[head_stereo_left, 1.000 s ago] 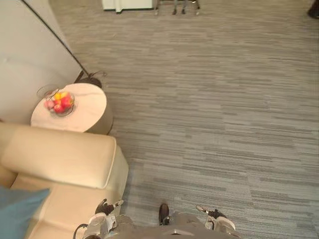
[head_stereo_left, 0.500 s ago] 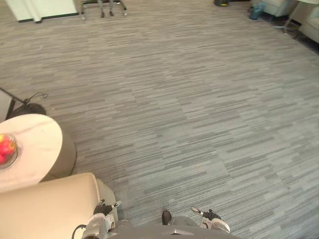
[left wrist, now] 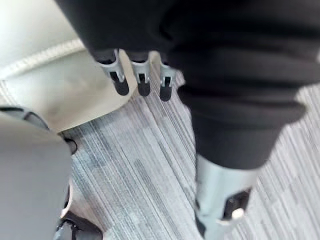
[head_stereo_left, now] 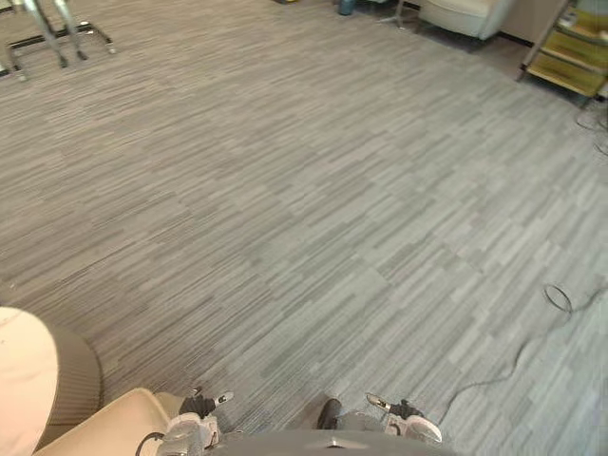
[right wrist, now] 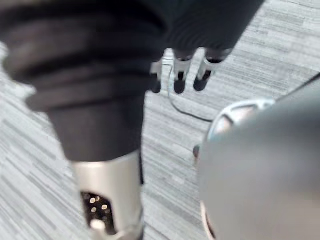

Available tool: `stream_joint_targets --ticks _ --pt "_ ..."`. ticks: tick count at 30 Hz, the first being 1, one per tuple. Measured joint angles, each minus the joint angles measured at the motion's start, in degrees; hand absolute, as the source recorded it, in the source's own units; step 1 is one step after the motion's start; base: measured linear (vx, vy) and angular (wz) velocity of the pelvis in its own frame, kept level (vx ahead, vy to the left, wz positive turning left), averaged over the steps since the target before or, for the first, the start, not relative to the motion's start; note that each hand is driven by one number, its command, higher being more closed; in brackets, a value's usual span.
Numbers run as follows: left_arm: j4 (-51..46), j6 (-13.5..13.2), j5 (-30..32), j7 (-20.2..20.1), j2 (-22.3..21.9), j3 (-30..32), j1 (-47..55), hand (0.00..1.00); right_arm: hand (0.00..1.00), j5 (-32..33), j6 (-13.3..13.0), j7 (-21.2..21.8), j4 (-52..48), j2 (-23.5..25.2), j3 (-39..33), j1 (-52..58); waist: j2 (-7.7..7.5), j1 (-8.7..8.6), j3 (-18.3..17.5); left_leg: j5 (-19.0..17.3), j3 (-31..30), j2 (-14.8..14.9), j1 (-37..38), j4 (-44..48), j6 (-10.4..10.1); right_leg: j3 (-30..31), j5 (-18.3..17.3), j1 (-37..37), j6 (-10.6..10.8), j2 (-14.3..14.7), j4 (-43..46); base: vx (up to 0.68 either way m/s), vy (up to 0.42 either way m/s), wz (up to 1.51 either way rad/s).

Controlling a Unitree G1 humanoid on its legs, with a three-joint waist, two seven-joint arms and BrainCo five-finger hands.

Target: Pick up cushions and gather them together orderly.

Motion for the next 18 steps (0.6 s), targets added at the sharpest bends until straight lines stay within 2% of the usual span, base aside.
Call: stream_joint_targets --ticks 5,6,7,9,10,11,13,16,18 --pt "0.07 0.04 0.02 -0.03 -0.03 -1.17 -0.08 0.00 0.00 0.14 0.12 -0.02 0.12 -1.40 -0.09 -0.36 0.92 -0.42 0.29 -0.38 -1.47 1.01 -0.65 -1.49 -0.07 3.14 1.15 -0.73 -0.17 3.95 -4.77 -0.06 -0.100 -0.57" --pt "0.12 0.07 0.02 -0.03 -0.15 -1.17 -0.50 0.00 0.00 0.16 0.14 -0.03 0.17 -1.58 -0.76 -0.16 1.36 -0.88 0.44 -0.95 -1.17 1.89 0.17 -2.23 -0.92 3.19 0.93 -1.24 -0.48 5.08 -4.43 0.01 -0.057 -0.31" --pt "0.19 0.12 0.02 -0.03 0.06 -1.16 -0.77 0.00 0.00 0.19 0.12 -0.07 0.17 -1.67 -0.94 -0.21 1.74 -1.45 1.23 -2.59 -0.47 3.09 0.11 -1.15 -2.65 3.29 0.22 -1.89 -1.39 5.93 -2.87 0.00 -0.046 -0.27" --pt "0.16 0.16 0.02 -0.04 0.40 -1.17 -1.81 0.00 0.00 0.25 0.16 -0.05 0.16 -1.44 -0.84 -0.30 0.66 -1.54 2.24 -4.11 0.72 4.94 -2.14 4.55 -2.89 3.55 -0.57 -2.51 -1.47 6.02 -1.64 -0.01 -0.053 -0.20" --pt "-0.16 0.18 -0.02 -0.16 0.38 -1.17 -1.80 0.00 0.00 0.31 0.18 -0.10 0.20 -1.39 -0.91 0.21 -0.28 -1.45 2.77 -4.09 0.58 6.24 -5.15 12.23 -2.74 4.24 -0.83 -2.79 -1.88 5.66 -1.16 0.01 -0.078 -0.15" --pt "-0.62 0.16 0.00 -0.11 0.42 -1.19 -1.87 0.00 0.00 0.36 0.19 -0.13 0.21 -1.59 -1.01 0.65 -0.44 -1.23 2.75 -3.84 0.42 7.20 -6.81 16.72 -2.46 4.73 -0.93 -2.58 -2.04 5.54 -1.05 0.05 -0.086 -0.22" --pt "-1.62 0.15 -0.01 -0.09 -0.36 -0.84 -1.69 0.00 0.00 0.84 0.17 -0.18 -0.42 -1.66 -2.26 1.94 0.46 -1.54 4.14 -1.57 0.18 10.92 -11.30 32.33 0.35 6.21 -1.96 0.13 -2.73 5.35 -0.53 0.08 -0.044 -0.22" --pt "-3.39 -0.01 -0.14 -0.10 -1.50 1.11 -1.10 0.00 0.00 1.35 0.30 -0.19 -1.92 -1.60 -1.95 2.40 1.35 -1.32 4.62 -3.52 -1.24 10.57 -15.75 38.74 -0.33 7.86 -2.32 1.20 -2.71 5.14 -0.80 0.06 0.016 -0.26" --pt "-4.50 -0.09 -0.65 -0.08 -1.62 1.82 -1.04 0.00 0.00 1.37 0.28 -0.19 -2.33 -1.54 -2.11 2.63 1.04 -0.59 4.83 -4.27 -1.37 8.37 -19.28 35.62 0.39 9.92 -2.20 1.83 -2.49 4.90 -2.68 0.08 0.020 -0.47"
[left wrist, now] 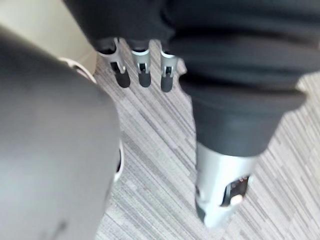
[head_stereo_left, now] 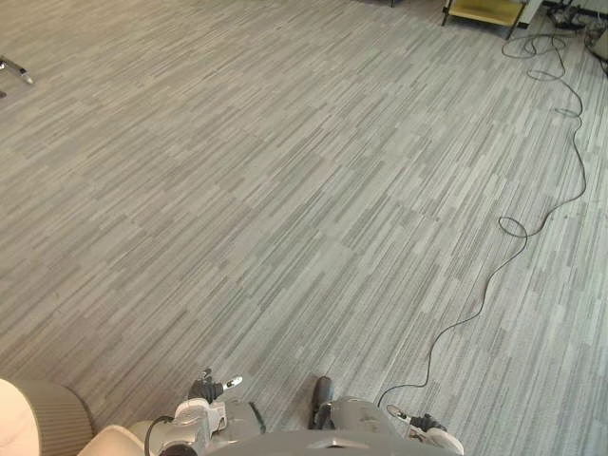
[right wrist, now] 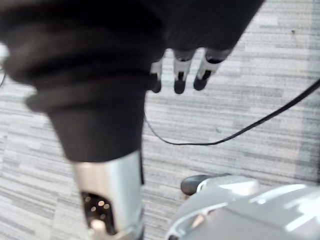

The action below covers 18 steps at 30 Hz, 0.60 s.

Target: Pick up cushions and gather them together orderly.

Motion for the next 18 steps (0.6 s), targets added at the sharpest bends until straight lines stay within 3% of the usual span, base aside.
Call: stream_joint_targets --ticks 2,4,5,7,11,12,14,15,16,17,18 --pt "-0.68 -0.17 -0.60 0.00 -0.15 0.95 -0.15 0.00 0.00 1.06 0.00 -0.02 -0.60 0.75 0.12 -0.21 -0.34 1.21 0.12 0.16 -0.01 -1.67 -1.54 -8.39 0.06 1.15 0.16 1.36 0.33 0.00 -2.56 0.07 -0.001 -0.42" --pt "-1.13 -0.17 -0.60 0.01 -0.26 1.35 -0.10 0.00 0.00 1.40 0.00 -0.05 -1.31 1.07 0.15 -0.12 -0.59 1.32 0.24 0.48 -0.10 -2.32 -1.97 -13.42 -0.24 1.37 0.41 2.26 0.74 -0.03 -3.78 0.13 0.015 -0.33" --pt "-1.57 -0.29 -0.61 0.04 -0.91 2.96 0.10 0.00 0.00 1.75 -0.19 -0.07 -2.52 1.27 0.28 -0.07 -0.73 1.74 0.30 3.22 -1.69 -3.61 -2.95 -22.74 -0.70 2.95 0.83 2.83 1.41 -0.01 -4.34 0.20 0.041 -0.43" --pt "-2.28 -0.40 -0.61 0.05 -1.74 4.71 0.16 0.00 0.00 1.89 -0.23 -0.11 -2.91 1.72 1.81 -0.13 -0.72 2.55 0.30 6.59 -3.95 -4.16 -4.25 -29.27 -0.98 4.38 0.71 3.12 1.84 0.13 -4.40 0.23 0.082 -0.47" --pt "-2.34 -0.48 -1.29 0.12 -2.66 7.31 0.20 0.00 0.00 2.16 -0.53 -0.11 -5.15 2.13 2.50 -0.10 -0.08 4.38 -0.25 10.21 -7.11 -3.02 -5.25 -33.89 -0.76 8.57 -0.70 3.06 3.65 1.27 -3.50 0.23 0.135 -0.61" --pt "-2.36 -0.47 -1.80 0.16 -2.68 7.84 0.27 0.00 0.00 2.19 -0.82 -0.12 -5.30 2.22 2.43 -0.16 -0.61 4.92 -0.84 12.28 -7.98 -3.64 -5.21 -32.33 0.31 10.83 -2.68 2.79 4.72 0.56 -1.49 0.34 0.255 -0.63" --pt "-2.34 -0.47 -2.04 0.16 -2.28 8.33 0.99 0.00 0.00 2.19 -1.01 -0.06 -5.43 2.67 2.39 0.23 -2.07 4.97 -2.69 13.00 -7.96 -5.23 -5.56 -29.79 2.09 12.64 -5.68 1.28 6.09 -1.36 2.12 0.36 0.271 -0.56" --pt "-2.12 -0.45 -2.15 0.20 -1.79 8.42 1.74 0.00 0.00 2.19 -1.11 -0.03 -5.41 3.41 2.24 1.09 -3.00 4.86 -5.21 10.49 -7.48 -7.00 -5.22 -28.88 3.19 13.45 -8.19 -0.19 8.14 -3.28 6.36 0.38 0.253 -0.35" --pt "-1.92 -0.44 -2.26 0.23 -1.12 8.38 1.94 0.00 0.00 2.21 -1.29 0.02 -5.25 4.28 2.16 1.63 -4.93 4.58 -5.86 8.97 -5.91 -8.87 -4.10 -28.56 3.51 13.89 -11.05 -3.74 11.83 -5.90 19.27 0.38 0.237 -0.12" --pt "-1.61 -0.43 -2.32 0.27 -0.70 8.32 1.93 0.00 0.00 2.22 -1.33 0.06 -4.84 4.57 2.15 1.78 -5.56 4.33 -6.02 8.10 -5.56 -9.71 -3.46 -28.30 3.82 13.98 -11.89 -5.20 13.33 -7.13 25.67 0.43 0.222 0.08" --pt "-0.93 -0.27 -2.63 0.37 0.23 7.55 2.01 0.00 0.00 2.22 -1.15 0.08 -3.68 4.94 2.20 1.72 -6.44 3.64 -6.42 7.34 -4.80 -11.37 -1.26 -27.41 5.89 13.81 -9.53 -7.58 16.86 -9.55 38.89 0.44 0.210 0.11"
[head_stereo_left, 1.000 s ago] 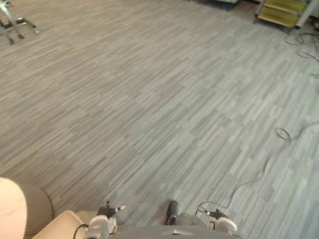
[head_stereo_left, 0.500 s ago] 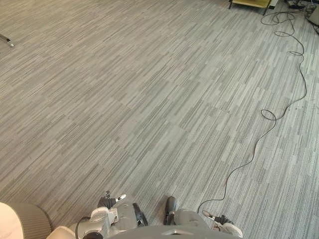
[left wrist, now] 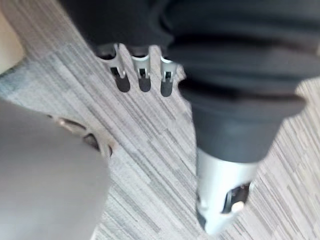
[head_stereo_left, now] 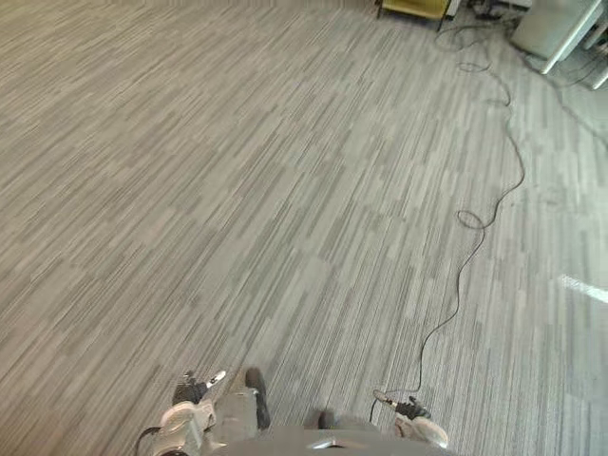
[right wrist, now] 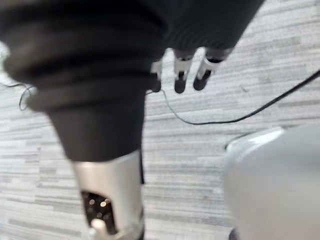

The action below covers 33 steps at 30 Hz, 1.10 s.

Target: Pick up cushions and gather them together orderly.

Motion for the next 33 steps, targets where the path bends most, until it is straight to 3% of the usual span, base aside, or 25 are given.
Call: stream_joint_targets --ticks 2,4,5,8,10,13,15,16,17,19,21,23,24,25,27,29,30,33 --pt "0.49 0.28 -0.12 0.35 0.57 -1.54 0.06 0.00 0.00 0.00 -0.06 0.05 1.15 -0.22 0.02 -0.44 0.39 -0.33 0.34 -0.90 0.02 -1.05 3.81 -0.91 1.30 -1.72 2.44 -0.19 -0.15 -1.83 7.27 0.40 0.156 -0.06" --pt "0.98 0.46 -0.18 0.76 0.64 -2.13 -0.09 0.00 0.00 0.00 -0.21 0.04 1.44 -0.41 -0.01 -1.37 1.54 -0.28 1.34 -1.67 -0.01 -1.17 8.15 -3.27 1.16 -4.23 2.11 -0.24 -1.44 -2.24 10.71 0.33 0.108 -0.30" --pt "1.33 0.56 -0.19 0.90 0.58 -2.35 -0.14 0.00 0.00 0.02 -0.69 0.13 1.36 -0.85 -0.18 -1.79 2.61 -0.59 2.37 -2.14 -0.01 -1.20 12.73 -6.19 1.12 -6.91 0.59 -0.18 -3.80 -2.45 11.82 0.30 0.069 -0.33" --pt "1.77 0.59 -0.20 0.90 0.79 -3.90 -0.42 0.00 0.00 1.41 -1.16 0.12 1.28 -1.64 -1.03 -2.42 4.09 -2.51 3.61 -2.07 0.04 -1.12 19.62 -10.62 1.00 -14.96 -3.76 -2.73 -8.92 -2.60 4.87 0.24 0.011 -0.02" --pt "2.22 0.58 -0.18 0.88 0.58 -3.94 -1.49 0.00 0.00 1.66 -1.16 0.16 1.12 -1.38 -1.08 -2.71 3.26 -3.22 3.72 -2.09 0.08 -0.98 21.01 -11.14 0.97 -17.03 -3.31 -6.03 -10.01 -2.58 -3.95 0.31 -0.083 0.18" --pt "2.26 0.58 -0.06 0.85 -0.36 -4.72 -2.10 0.00 0.00 1.65 -1.14 0.14 0.85 -1.37 -2.24 -3.60 3.87 -3.30 4.48 -4.22 0.32 0.87 24.63 -13.72 -2.86 -17.61 2.78 -8.85 -10.83 -1.21 -16.25 0.32 -0.145 0.07" --pt "2.93 0.55 0.03 0.76 0.29 -4.87 -2.05 0.00 0.00 1.61 -1.09 0.11 0.94 -0.79 -2.23 -3.98 2.48 -3.23 5.40 -5.84 0.73 1.11 27.71 -14.67 -5.57 -17.48 11.58 -9.15 -11.13 -1.60 -27.84 0.30 -0.197 0.02" --pt "3.26 0.55 0.04 0.77 0.40 -4.85 -2.03 0.00 0.00 1.60 -1.09 0.13 0.95 -0.65 -2.27 -4.03 2.37 -3.27 5.59 -6.33 0.58 1.17 28.65 -14.67 -6.33 -17.67 15.39 -8.90 -11.39 -1.58 -28.48 0.50 -0.357 -0.22" --pt "3.87 0.54 0.05 0.80 0.04 -3.99 -2.08 0.00 0.00 1.48 -1.07 0.13 0.94 -0.66 -2.30 -4.53 3.20 -3.05 5.56 -6.67 0.97 2.65 30.26 -14.42 -7.02 -17.88 17.98 -8.25 -13.54 0.02 -27.01 0.43 -0.316 -0.30" --pt "3.96 0.51 0.07 0.66 -0.59 -3.81 -2.41 0.00 0.00 1.43 -1.22 0.14 0.60 -0.71 -2.28 -4.94 3.97 -3.17 5.92 -5.55 1.24 3.22 30.23 -13.92 -7.19 -17.75 15.59 -8.97 -13.80 0.41 -24.85 0.31 -0.247 -0.23" --pt "3.88 0.45 0.87 0.42 -1.55 -3.80 -2.91 0.00 0.00 1.46 -1.10 0.16 -0.78 -0.65 -3.25 -5.03 4.78 -4.11 5.97 -3.61 1.24 4.02 31.14 -13.18 -8.68 -17.58 10.11 -10.03 -14.10 0.45 -18.94 0.29 -0.216 -0.08" --pt "3.85 0.45 1.06 0.33 -1.72 -3.75 -2.84 0.00 0.00 1.46 -1.12 0.16 -0.94 -0.64 -3.24 -4.62 4.96 -4.64 5.93 -3.24 -0.06 5.60 31.56 -9.11 -8.74 -17.91 6.56 -8.21 -14.25 0.75 -16.47 0.36 -0.251 0.09" --pt "3.26 0.47 1.07 -0.10 -1.76 -3.75 -2.80 0.00 0.00 1.46 -1.11 0.16 -1.21 -0.44 -3.08 -3.71 4.97 -4.99 5.84 -2.95 -3.19 8.41 28.13 3.11 -9.41 -18.39 4.52 -4.82 -14.30 1.27 -16.78 0.32 -0.244 0.16" --pt "2.87 0.46 1.07 -0.25 -1.85 -3.66 -2.77 0.00 0.00 1.46 -1.11 0.16 -1.37 -0.43 -3.05 -3.31 5.17 -4.97 5.71 -2.19 -4.62 9.67 25.84 9.27 -10.30 -18.50 4.03 -3.50 -14.35 1.63 -17.21 0.22 -0.178 0.12" --pt "1.19 0.45 1.06 -0.38 -2.83 -3.22 -1.89 0.00 0.00 1.51 -1.10 0.14 -2.95 -0.56 -2.21 -1.85 6.47 -4.59 4.95 3.25 -8.69 13.35 17.49 27.91 -11.59 -18.21 2.35 -0.62 -15.09 3.36 -18.43 0.25 -0.102 -0.19" --pt "0.74 0.47 1.03 -0.40 -3.29 -3.15 -1.38 0.00 0.00 1.55 -1.08 0.08 -3.08 -0.81 -1.93 -1.50 8.06 -4.48 4.53 2.76 -9.13 15.46 11.12 40.39 -10.67 -16.91 1.49 2.54 -15.91 5.45 -20.49 0.34 -0.018 -0.44" --pt "0.20 0.51 0.98 -0.38 -2.98 -3.03 -1.22 0.00 0.00 1.64 -0.86 0.01 -2.93 -0.92 -1.94 -1.38 8.01 -3.81 4.87 -0.05 -7.68 15.38 6.93 45.03 -9.56 -15.52 1.18 6.61 -15.86 5.81 -22.57 0.31 0.025 -0.45" --pt "-1.61 0.46 0.92 -0.36 -2.86 -2.78 -0.03 0.00 0.00 2.15 -0.77 -0.10 -2.81 -0.96 -1.65 -0.30 7.80 -2.33 4.94 -3.04 -4.80 15.15 1.56 43.39 -7.82 -14.15 0.66 11.32 -14.94 5.61 -25.82 0.26 0.053 -0.36"
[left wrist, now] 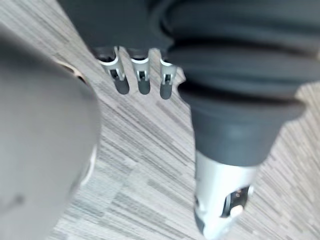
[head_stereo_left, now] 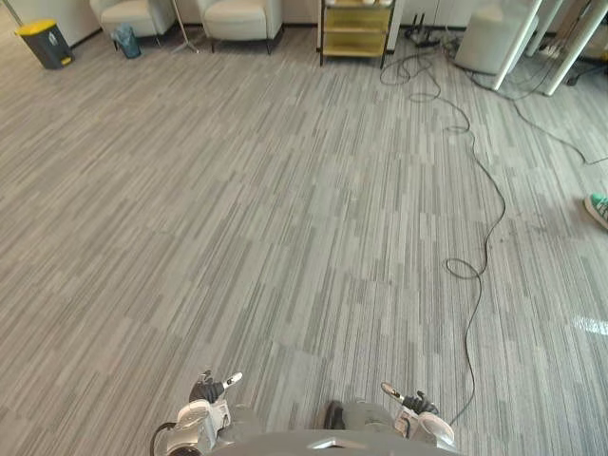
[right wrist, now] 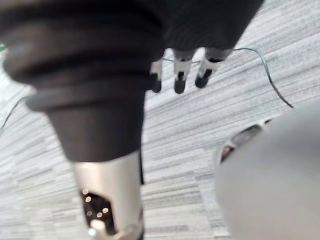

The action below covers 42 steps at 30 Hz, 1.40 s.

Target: Pick up cushions and gather them together orderly.

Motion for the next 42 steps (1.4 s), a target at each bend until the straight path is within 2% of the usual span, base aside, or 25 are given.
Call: stream_joint_targets --ticks 3,5,6,8,10,12,13,15,16,17,19,21,22,24,25,28,30,32,33,35,36,37,38,40,42 --pt "-1.68 -0.10 -0.44 0.00 0.42 0.11 0.49 0.00 0.00 0.07 0.67 -0.02 -0.03 0.21 1.18 0.39 -1.20 0.86 0.12 -1.72 4.24 -1.51 -4.96 -13.47 1.63 0.37 -0.03 4.73 1.72 -2.08 -3.78 0.40 0.169 -0.26" --pt "-1.95 -0.28 -0.42 0.07 0.37 0.42 0.42 0.00 0.00 0.07 0.93 -0.04 -0.04 0.55 1.17 0.38 -1.89 1.24 0.17 1.12 5.46 -5.16 -5.38 -34.03 1.36 1.61 -1.67 8.07 4.56 -4.82 -5.15 0.45 0.242 -0.22" --pt "-1.96 -0.32 -0.44 0.06 0.22 0.83 0.41 0.00 0.00 0.00 0.89 -0.05 -0.05 0.58 1.39 0.37 -1.94 1.44 0.13 5.32 5.06 -6.41 -5.92 -42.28 0.96 2.21 -2.63 9.79 6.17 -5.90 -6.29 0.49 0.319 -0.24" --pt "-2.00 -0.51 -0.46 0.06 0.20 0.80 0.34 0.00 0.00 -0.05 0.91 -0.10 0.03 0.51 2.15 0.32 -2.44 2.58 -0.27 12.32 5.71 -6.85 -6.06 -43.10 1.17 4.57 -3.50 11.20 7.18 -6.75 -8.40 0.52 0.345 -0.42" --pt "-1.90 -0.81 -0.42 0.08 1.10 0.89 -0.22 0.00 0.00 -0.12 0.92 -0.05 1.01 1.52 2.26 -1.49 -4.35 2.58 -1.47 6.96 7.46 -8.14 -8.05 -35.82 6.25 10.21 -0.95 12.48 4.06 -8.03 -11.35 0.61 0.307 -0.40" --pt "-1.54 -1.08 -0.44 0.04 1.81 1.09 -0.30 0.00 0.00 -0.13 0.90 0.02 1.44 2.30 2.26 -2.04 -5.02 2.54 -1.79 3.23 8.11 -8.31 -7.80 -31.07 8.78 13.64 3.66 13.43 4.31 -8.90 -11.40 0.57 0.335 -0.11" --pt "-1.05 -1.08 -0.50 0.00 2.77 0.65 -0.31 0.00 0.00 -0.23 0.90 0.15 2.63 2.43 2.08 -2.07 -6.67 2.45 -2.97 1.61 7.93 -10.11 -7.23 -29.84 9.77 15.63 5.70 12.90 6.10 -10.63 -9.26 0.56 0.356 -0.03" --pt "-0.05 -1.09 -0.51 0.11 3.18 -0.16 -0.33 0.00 0.00 -0.75 0.77 0.17 4.03 2.20 1.02 -2.12 -7.42 2.63 -3.54 -1.62 6.71 -12.19 -4.91 -30.68 9.52 17.62 6.24 9.57 10.02 -12.09 0.31 0.46 0.264 -0.09" --pt "1.66 -0.95 -0.64 0.03 4.27 -1.54 -0.66 0.00 0.00 -1.10 0.63 0.20 4.72 1.96 0.85 -2.12 -8.09 2.11 -3.48 -4.06 7.52 -13.58 -1.71 -31.55 9.54 20.87 8.61 2.70 16.39 -13.27 18.15 0.52 0.236 -0.03" --pt "2.84 -0.52 -0.85 0.13 5.54 -3.53 -0.82 0.00 0.00 -1.12 0.88 0.26 5.81 1.90 1.13 -2.04 -8.12 1.18 -3.23 -5.08 7.60 -14.15 1.50 -32.30 9.77 21.44 11.20 -3.09 19.31 -12.85 32.46 0.51 0.204 0.03" --pt "3.80 0.22 -0.91 0.21 6.33 -5.81 -0.48 0.00 0.00 -1.09 0.91 0.29 6.45 0.05 1.91 -1.72 -6.80 0.15 -2.49 -5.14 7.53 -15.02 8.66 -36.99 9.85 15.43 10.42 -8.01 17.65 -13.25 43.84 0.42 0.113 0.00" --pt "3.92 0.31 -1.08 0.25 6.24 -6.45 -0.03 0.00 0.00 -1.19 0.68 0.26 6.35 -0.69 1.87 -1.53 -6.59 -0.08 -2.25 -4.65 7.42 -16.04 15.42 -42.95 9.10 8.98 7.27 -11.74 12.06 -13.84 45.96 0.37 0.089 -0.07" --pt "4.56 0.34 -1.11 0.23 6.10 -7.15 -0.16 0.00 0.00 -1.13 0.50 0.24 6.39 -0.91 1.42 -1.43 -6.47 -0.42 -2.15 -4.27 7.26 -16.42 18.75 -46.01 8.54 4.62 3.98 -13.12 9.02 -13.88 43.37 0.33 0.022 0.10" --pt "5.09 0.47 -1.08 0.24 6.03 -7.61 -0.84 0.00 0.00 -1.12 0.32 0.26 6.39 -1.10 0.77 -1.41 -6.33 -1.10 -2.05 -4.27 6.55 -16.47 21.93 -48.86 8.54 0.14 0.92 -15.43 7.10 -12.89 36.38 0.35 -0.058 0.17" --pt "5.49 0.54 -1.05 0.16 5.72 -7.73 -1.18 0.00 0.00 -1.15 0.39 0.26 6.32 -1.72 0.70 -1.52 -5.76 -1.30 -1.55 -4.55 5.89 -15.94 24.13 -51.23 7.82 -1.41 0.64 -18.14 5.68 -10.52 25.95 0.25 -0.097 0.19" --pt "6.09 0.59 -0.85 0.08 4.83 -7.37 -1.84 0.00 0.00 -1.12 0.42 0.28 6.31 -1.86 -0.66 -1.55 -4.59 -1.61 -0.03 -6.00 4.40 -15.00 26.49 -53.11 5.82 -1.31 6.83 -19.67 5.18 -7.47 6.51 0.29 -0.132 0.33" --pt "6.56 0.61 0.15 0.04 4.25 -4.66 -1.70 0.00 0.00 -1.12 0.94 0.30 6.46 -1.46 -1.69 -0.62 -4.74 -2.26 0.51 -8.94 1.82 -15.07 30.32 -53.78 3.31 2.54 15.77 -19.54 6.44 -6.99 -10.69 0.50 -0.257 0.58" --pt "7.07 0.61 0.23 0.00 2.82 -2.42 -1.41 0.00 0.00 -1.17 0.96 0.43 5.84 -1.82 -1.75 0.58 -3.84 -2.95 0.59 -11.70 -0.60 -13.71 33.47 -53.55 3.71 4.39 21.27 -20.46 6.23 -6.44 -5.86 0.64 -0.304 0.54" --pt "7.62 0.56 0.23 -0.26 1.25 -1.11 -0.90 0.00 0.00 -1.23 0.78 0.83 4.64 -2.26 -2.93 1.04 -0.71 -2.95 -0.38 -10.70 -3.29 -11.61 33.16 -51.08 3.46 4.50 20.08 -22.83 4.99 -5.78 1.54 0.73 -0.373 0.34" --pt "7.01 0.39 0.21 -0.54 -0.39 0.35 -0.74 0.00 0.00 -1.25 0.88 1.21 4.07 -2.91 -4.52 0.90 1.10 -2.80 -0.21 -8.18 -7.03 -8.38 29.84 -41.22 2.49 2.73 14.46 -22.09 3.00 -4.92 6.21 0.66 -0.379 0.31" --pt "6.71 0.39 0.20 -1.10 -0.40 0.84 -0.81 0.00 0.00 -1.24 0.95 1.27 4.13 -2.52 -5.13 1.22 1.49 -3.14 -0.24 -3.87 -10.21 -6.23 25.20 -29.13 0.41 1.16 11.06 -19.87 2.51 -4.53 7.78 0.59 -0.308 0.40" --pt "6.11 0.42 0.15 -1.18 -0.39 1.01 -0.78 0.00 0.00 -1.21 0.92 1.23 3.99 -2.25 -4.86 1.82 1.47 -3.27 -0.08 4.16 -12.81 -4.17 19.93 -17.25 -1.61 -0.33 8.66 -16.59 2.10 -3.91 7.94 0.58 -0.270 0.37" --pt "5.75 0.44 0.12 -1.22 -0.39 0.93 -0.76 0.00 0.00 -1.19 0.93 1.17 4.05 -2.24 -4.78 1.99 1.29 -3.18 0.05 7.48 -13.06 -2.96 17.46 -11.35 -2.91 -0.53 7.41 -14.96 1.50 -3.45 7.70 0.58 -0.202 0.19" --pt "3.92 0.46 0.14 -1.28 0.10 0.61 -0.72 0.00 0.00 -0.81 0.91 0.88 4.12 -2.45 -3.90 2.72 0.97 -2.25 0.61 4.36 -8.78 0.33 8.81 4.73 0.68 -0.50 4.07 -7.15 0.92 -2.03 5.02 0.53 -0.123 -0.02" --pt "2.56 0.47 0.14 -1.20 0.64 0.00 -0.53 0.00 0.00 0.14 0.91 0.80 4.05 -2.36 -2.69 2.89 0.41 -2.21 0.82 1.40 -5.60 -0.11 3.28 5.44 1.85 -0.50 3.11 -1.62 1.76 -2.15 1.30 0.46 -0.051 0.04"
